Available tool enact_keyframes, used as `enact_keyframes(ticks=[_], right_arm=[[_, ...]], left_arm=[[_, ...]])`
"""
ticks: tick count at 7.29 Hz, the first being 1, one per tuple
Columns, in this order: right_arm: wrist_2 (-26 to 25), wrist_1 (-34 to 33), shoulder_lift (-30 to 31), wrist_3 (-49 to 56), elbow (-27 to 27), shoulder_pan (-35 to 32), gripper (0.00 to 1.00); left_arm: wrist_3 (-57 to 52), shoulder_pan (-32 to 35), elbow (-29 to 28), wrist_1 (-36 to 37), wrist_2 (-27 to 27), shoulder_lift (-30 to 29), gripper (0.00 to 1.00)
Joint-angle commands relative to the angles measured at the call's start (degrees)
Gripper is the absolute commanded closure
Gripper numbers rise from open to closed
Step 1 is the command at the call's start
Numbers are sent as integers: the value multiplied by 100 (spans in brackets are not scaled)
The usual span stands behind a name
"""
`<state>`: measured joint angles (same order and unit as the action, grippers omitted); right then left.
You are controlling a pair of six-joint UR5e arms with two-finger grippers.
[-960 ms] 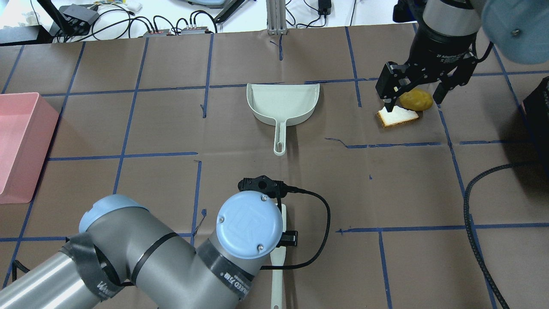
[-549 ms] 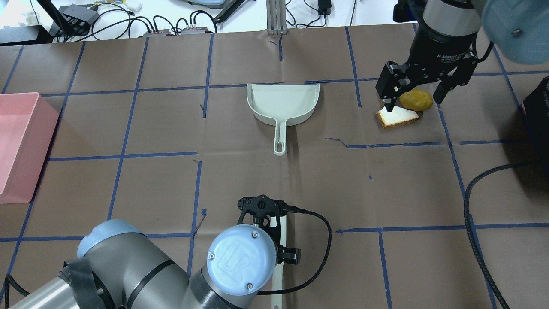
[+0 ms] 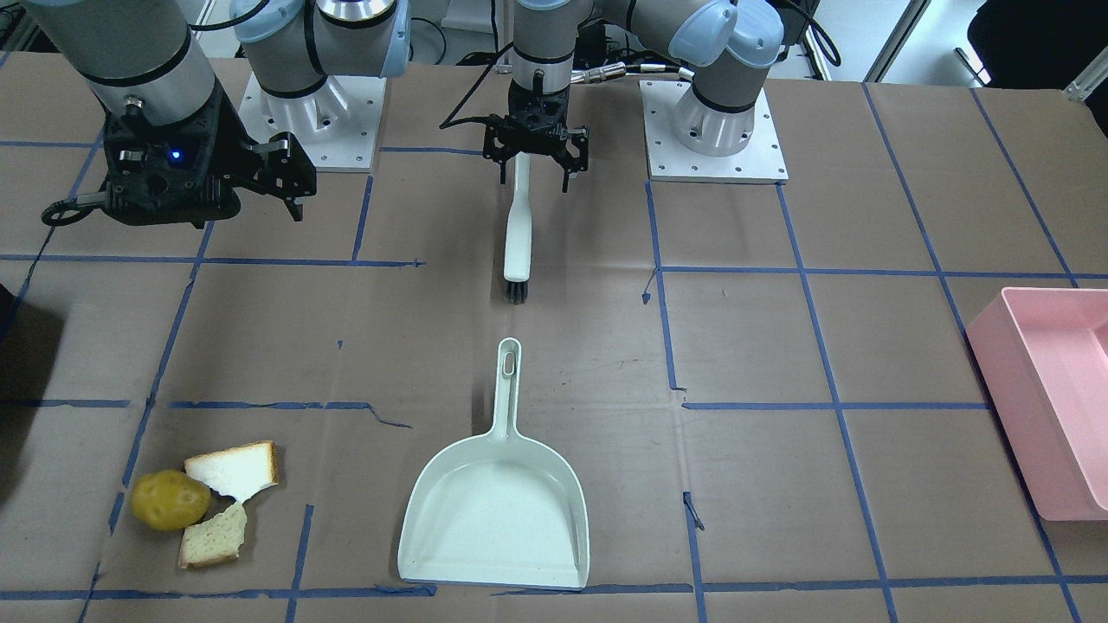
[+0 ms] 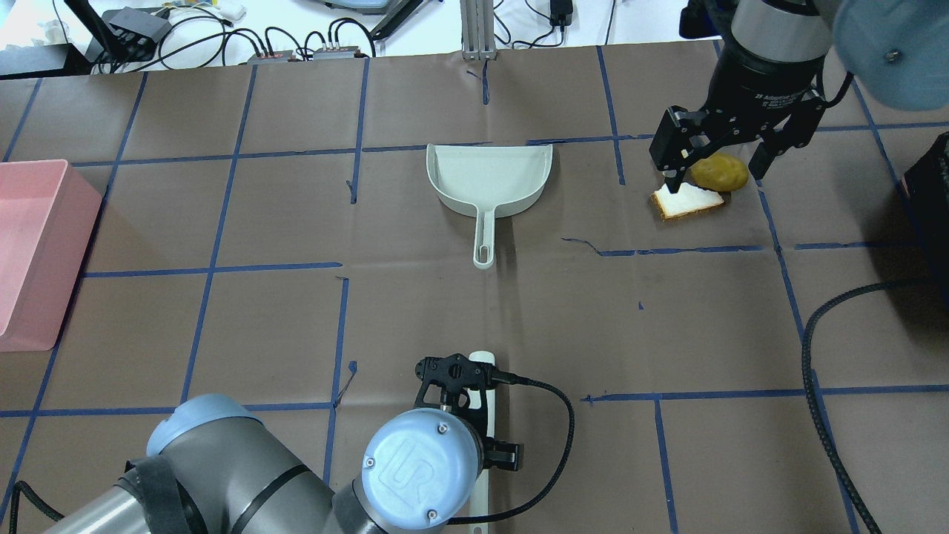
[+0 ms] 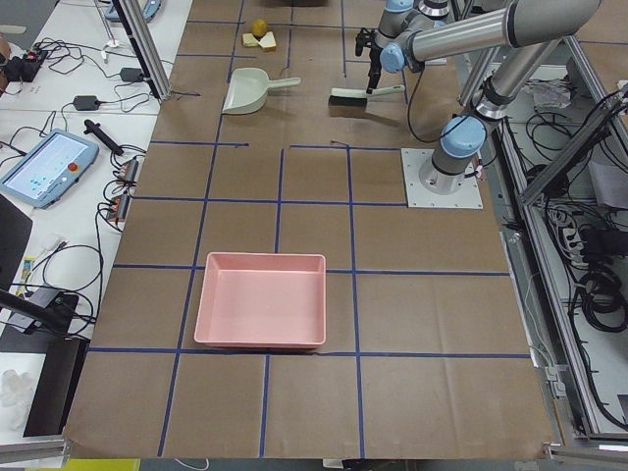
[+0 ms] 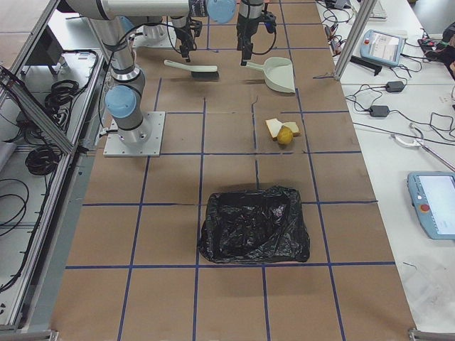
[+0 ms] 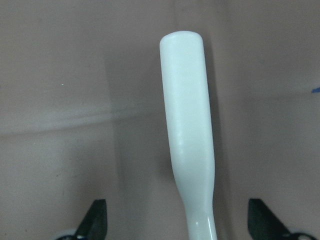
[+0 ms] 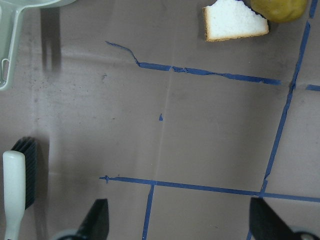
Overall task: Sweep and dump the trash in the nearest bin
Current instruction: 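Lower the left gripper over the white brush handle, then close the left gripper on the white brush handle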
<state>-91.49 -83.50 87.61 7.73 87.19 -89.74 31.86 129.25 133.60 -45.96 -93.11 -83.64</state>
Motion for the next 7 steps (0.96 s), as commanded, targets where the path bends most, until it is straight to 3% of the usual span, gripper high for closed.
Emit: enact_keyframes(ticks=[1,5,7], right_arm=[[0,0,-7,0,0,0,0],[0,0,2,0,0,0,0],[0,0,2,0,0,0,0]], left_arm=[[555,336,209,313,510,-12,1],[699,523,447,553,172,-215,2],[733,523,465,553,82,-258,12]])
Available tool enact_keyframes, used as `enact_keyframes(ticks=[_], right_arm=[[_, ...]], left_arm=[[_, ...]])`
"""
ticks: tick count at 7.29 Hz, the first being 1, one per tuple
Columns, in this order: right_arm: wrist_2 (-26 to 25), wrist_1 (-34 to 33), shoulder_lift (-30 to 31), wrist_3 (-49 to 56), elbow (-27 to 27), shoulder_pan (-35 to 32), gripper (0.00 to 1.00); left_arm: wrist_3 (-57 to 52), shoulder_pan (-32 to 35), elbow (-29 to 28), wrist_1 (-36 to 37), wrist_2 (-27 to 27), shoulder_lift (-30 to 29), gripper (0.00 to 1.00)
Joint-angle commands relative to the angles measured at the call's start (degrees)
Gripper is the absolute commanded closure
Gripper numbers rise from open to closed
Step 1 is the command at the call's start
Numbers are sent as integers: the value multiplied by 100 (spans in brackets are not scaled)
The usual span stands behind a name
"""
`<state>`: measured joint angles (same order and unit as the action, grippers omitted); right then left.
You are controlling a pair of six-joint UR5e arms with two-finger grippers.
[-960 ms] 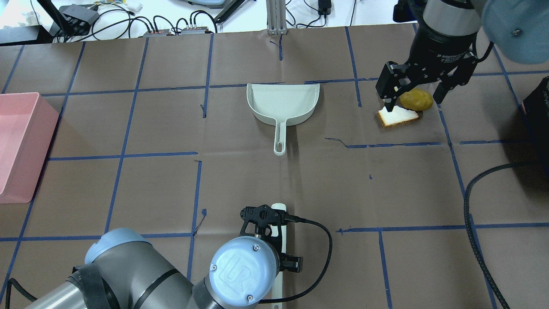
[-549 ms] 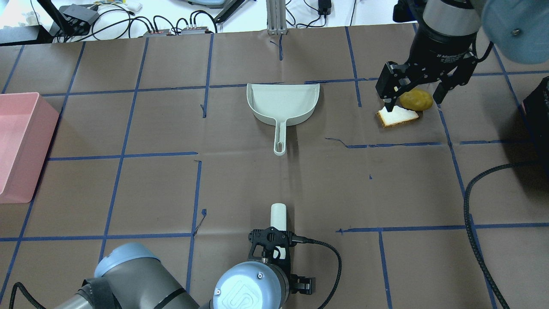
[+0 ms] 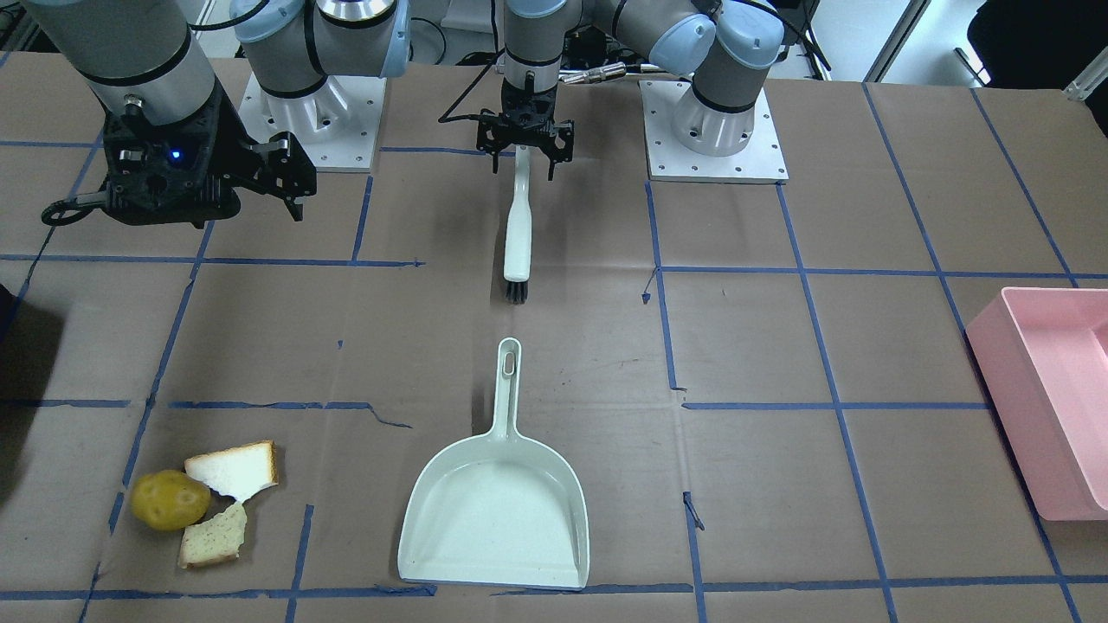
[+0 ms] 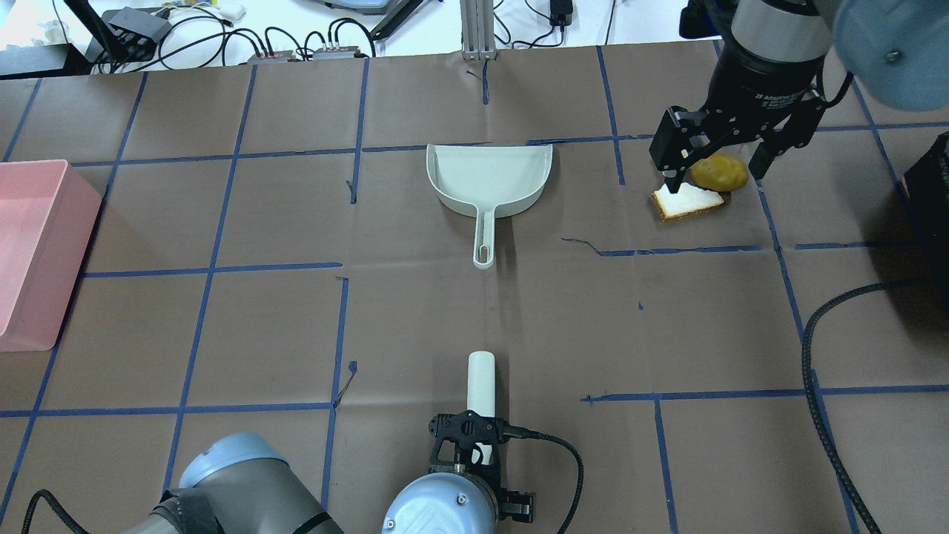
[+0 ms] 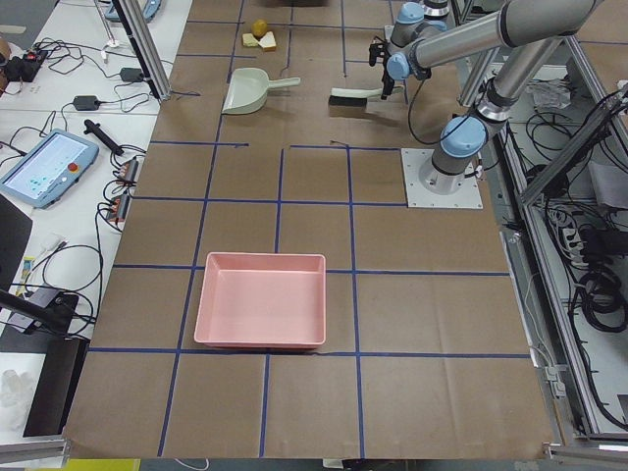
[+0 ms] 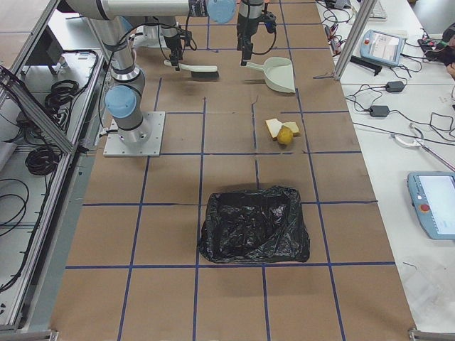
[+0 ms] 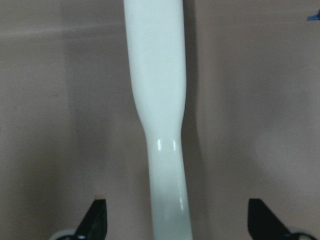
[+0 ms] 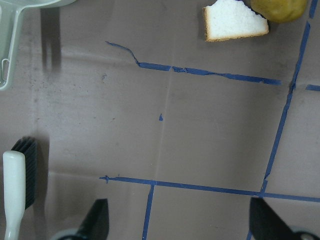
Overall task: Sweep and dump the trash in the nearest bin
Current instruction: 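Close the left gripper on the white brush handle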
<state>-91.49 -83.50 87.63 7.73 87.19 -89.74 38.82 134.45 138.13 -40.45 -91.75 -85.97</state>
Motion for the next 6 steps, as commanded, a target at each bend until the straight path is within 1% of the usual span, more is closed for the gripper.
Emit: enact_keyframes(ticks=[1,3,4,5,6], right_arm=[[0,0,0,0,0,0,0],[0,0,-9,0,0,0,0],[0,0,0,0,0,0,0],[0,0,0,0,0,0,0],[0,0,0,0,0,0,0]], left_arm=[[55,3,12,-6,7,-25,17],[47,11,12,11,34,-104,18],[38,11,4,11,34,-104,21],[29,11,4,2,52,-104,30],[29,11,4,-32,304,-104,42]])
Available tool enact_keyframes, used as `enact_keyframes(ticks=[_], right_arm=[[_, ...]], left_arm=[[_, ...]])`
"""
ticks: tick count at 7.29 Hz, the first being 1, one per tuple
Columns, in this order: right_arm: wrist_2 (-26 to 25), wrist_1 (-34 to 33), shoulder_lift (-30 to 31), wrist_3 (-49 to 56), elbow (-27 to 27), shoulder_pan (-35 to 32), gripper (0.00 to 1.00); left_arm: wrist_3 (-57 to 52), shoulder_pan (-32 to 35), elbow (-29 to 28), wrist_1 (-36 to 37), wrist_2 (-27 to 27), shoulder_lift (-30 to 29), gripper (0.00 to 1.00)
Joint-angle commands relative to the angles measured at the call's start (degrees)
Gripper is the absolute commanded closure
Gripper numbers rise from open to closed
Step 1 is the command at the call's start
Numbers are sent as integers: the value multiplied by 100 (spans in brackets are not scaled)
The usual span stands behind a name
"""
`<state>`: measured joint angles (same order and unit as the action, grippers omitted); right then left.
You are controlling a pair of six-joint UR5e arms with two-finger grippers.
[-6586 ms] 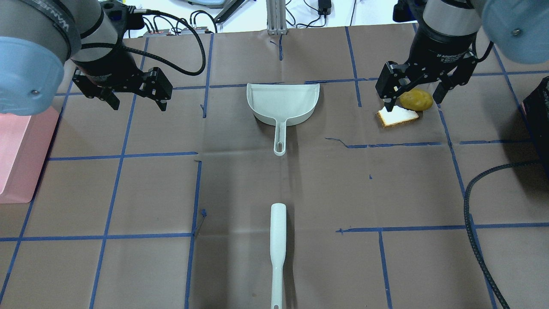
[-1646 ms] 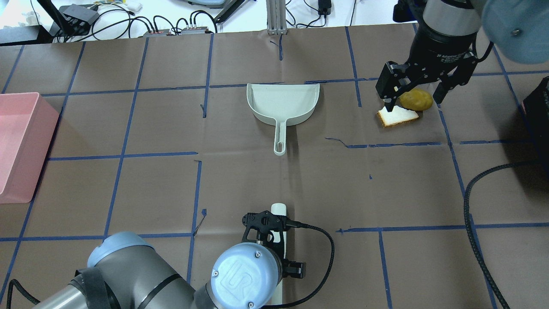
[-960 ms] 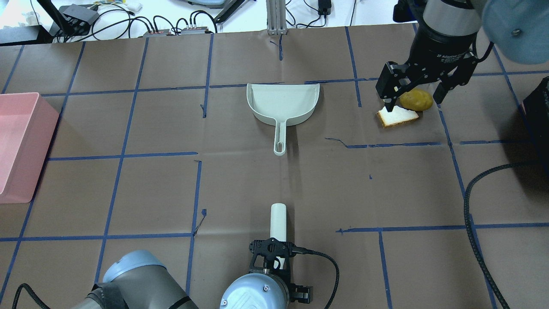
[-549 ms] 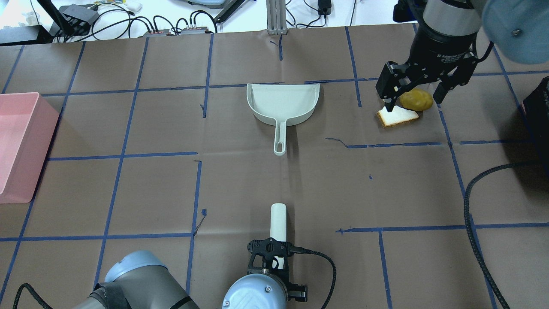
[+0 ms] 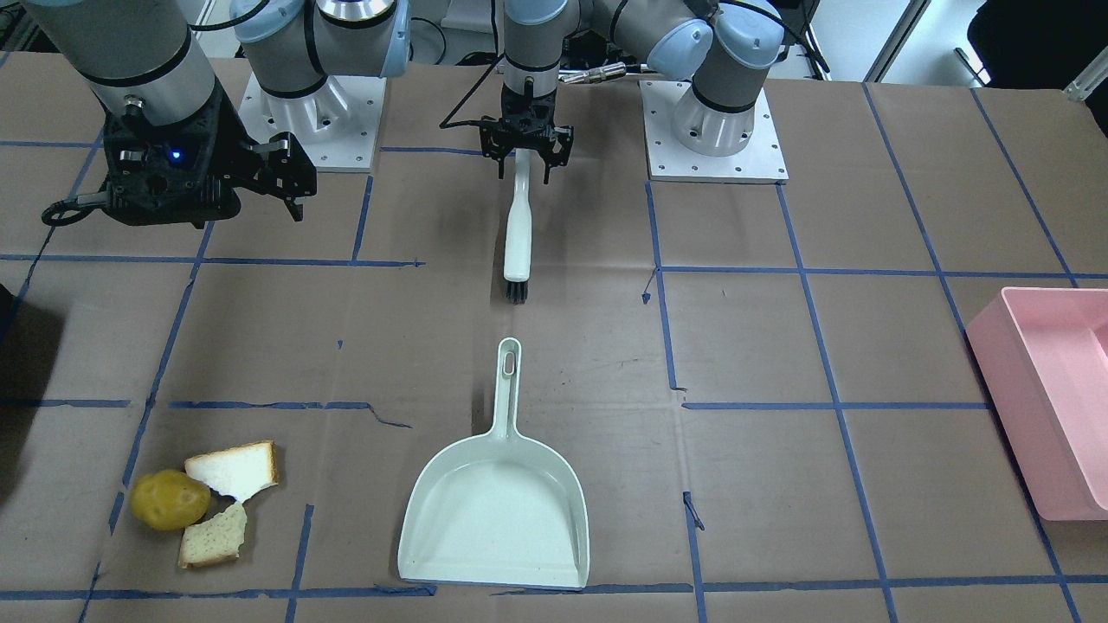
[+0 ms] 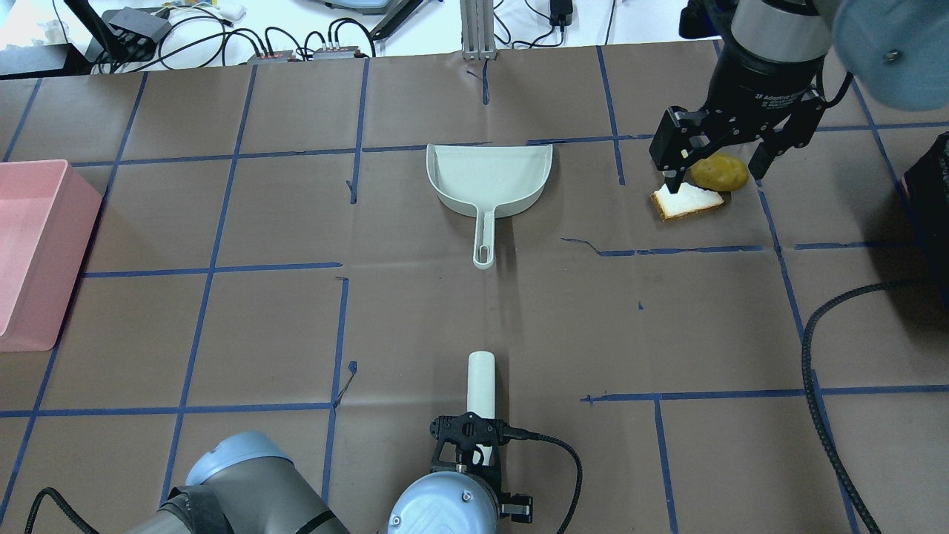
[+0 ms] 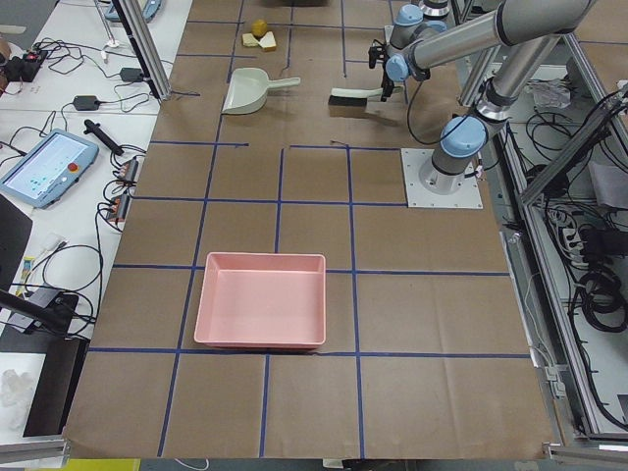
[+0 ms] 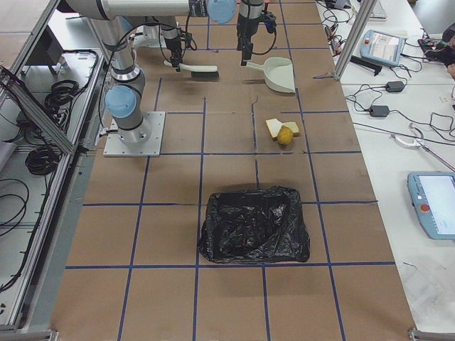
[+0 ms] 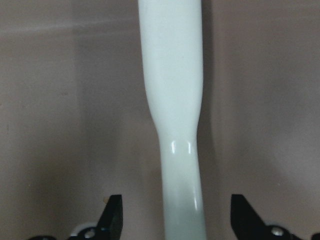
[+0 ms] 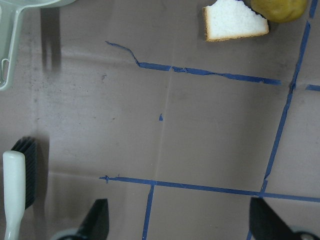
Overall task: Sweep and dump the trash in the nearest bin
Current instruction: 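Close the left gripper on the white brush handle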
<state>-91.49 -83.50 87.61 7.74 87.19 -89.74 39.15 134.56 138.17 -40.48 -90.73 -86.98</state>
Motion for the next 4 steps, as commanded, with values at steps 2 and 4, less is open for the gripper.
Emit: enact_keyframes(ticks=[2,4], right_arm=[[0,0,2,0,0,0,0],[0,9,2,0,0,0,0]], left_arm=[[-13,9,-1,-57,310,14,63],[-56,27,16,-127,301,110,86]])
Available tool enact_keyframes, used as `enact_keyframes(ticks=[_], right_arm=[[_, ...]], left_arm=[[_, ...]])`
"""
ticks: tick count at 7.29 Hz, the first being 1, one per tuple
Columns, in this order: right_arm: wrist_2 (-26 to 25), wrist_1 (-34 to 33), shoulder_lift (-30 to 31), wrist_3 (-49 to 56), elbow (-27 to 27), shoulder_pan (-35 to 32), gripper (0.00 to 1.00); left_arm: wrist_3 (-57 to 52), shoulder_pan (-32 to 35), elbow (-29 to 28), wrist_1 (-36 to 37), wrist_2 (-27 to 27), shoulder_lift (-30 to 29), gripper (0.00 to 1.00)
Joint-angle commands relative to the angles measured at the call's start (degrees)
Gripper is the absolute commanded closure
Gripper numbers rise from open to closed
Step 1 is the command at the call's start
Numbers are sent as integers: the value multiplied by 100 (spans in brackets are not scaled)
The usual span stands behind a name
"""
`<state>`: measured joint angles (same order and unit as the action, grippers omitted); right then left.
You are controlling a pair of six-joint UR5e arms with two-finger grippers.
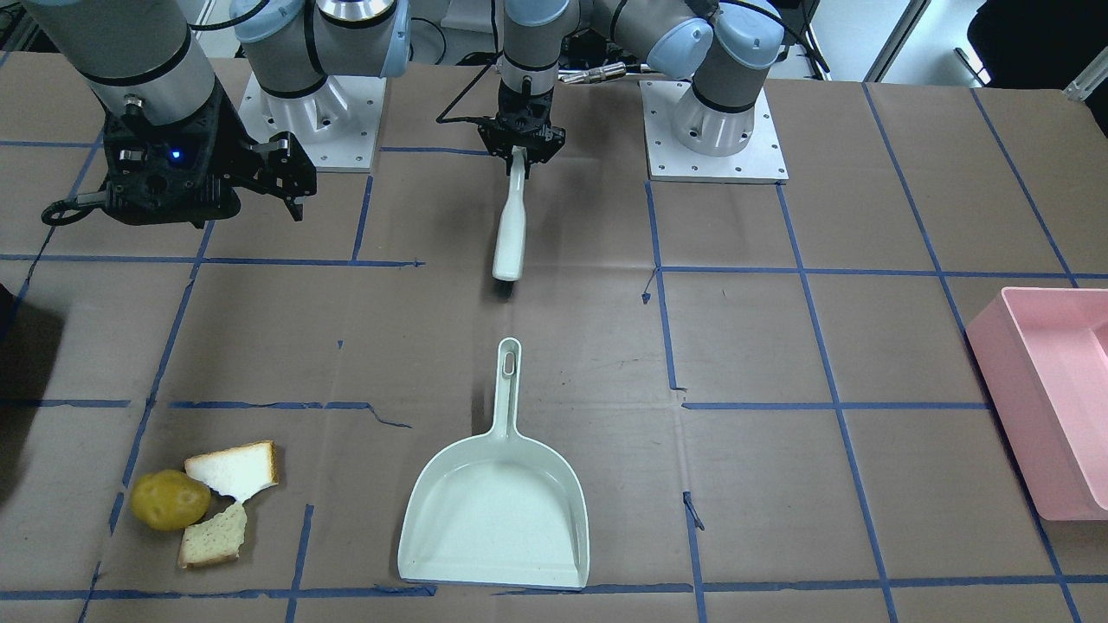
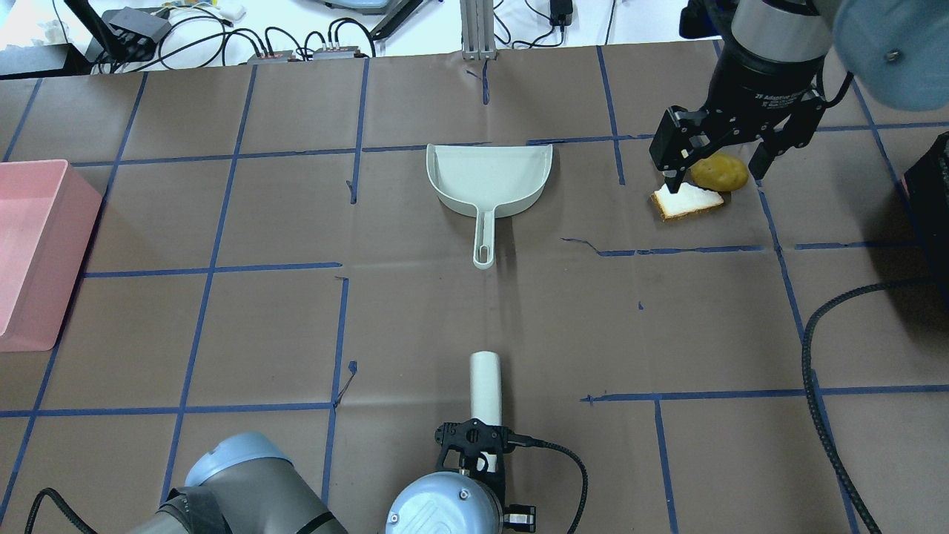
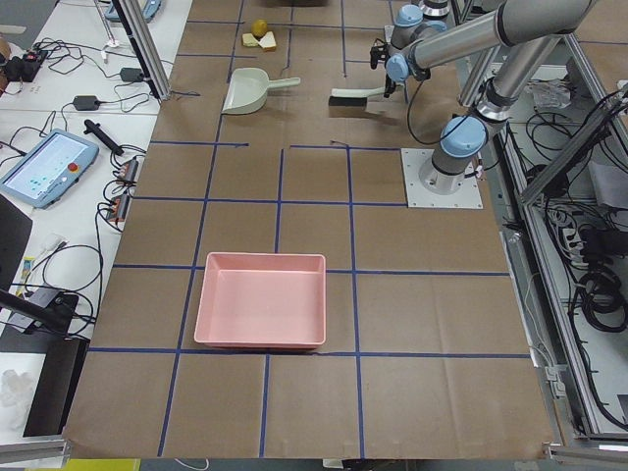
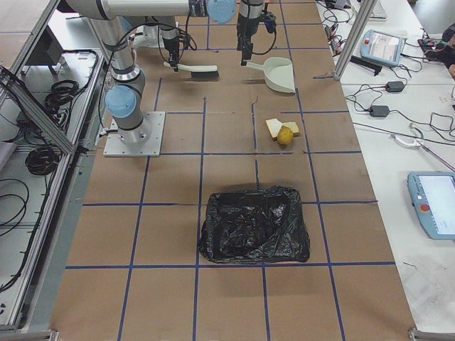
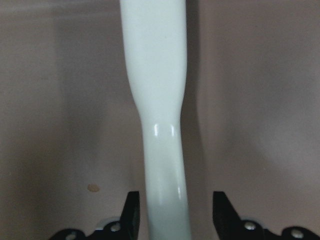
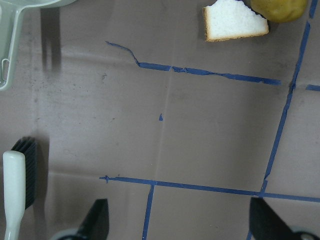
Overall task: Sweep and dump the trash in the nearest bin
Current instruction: 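Close the left gripper on the white brush handle, then lift the brush with the left gripper while the right gripper rises from the bread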
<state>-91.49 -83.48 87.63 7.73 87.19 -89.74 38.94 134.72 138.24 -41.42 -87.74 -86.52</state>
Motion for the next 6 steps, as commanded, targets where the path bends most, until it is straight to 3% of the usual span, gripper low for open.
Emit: enact_keyframes(ticks=[1,4,6], right_arm=[[0,7,0,0,0,0,0],[0,-2,-9,0,0,0,0],[9,-2,0,0,0,0,0]], left_arm=[[-53,2,-7,-51,55,83,93],[-166,-199,-69,-321,-137,547,98],[-893,-830,-428,-1460,-375,916,98]])
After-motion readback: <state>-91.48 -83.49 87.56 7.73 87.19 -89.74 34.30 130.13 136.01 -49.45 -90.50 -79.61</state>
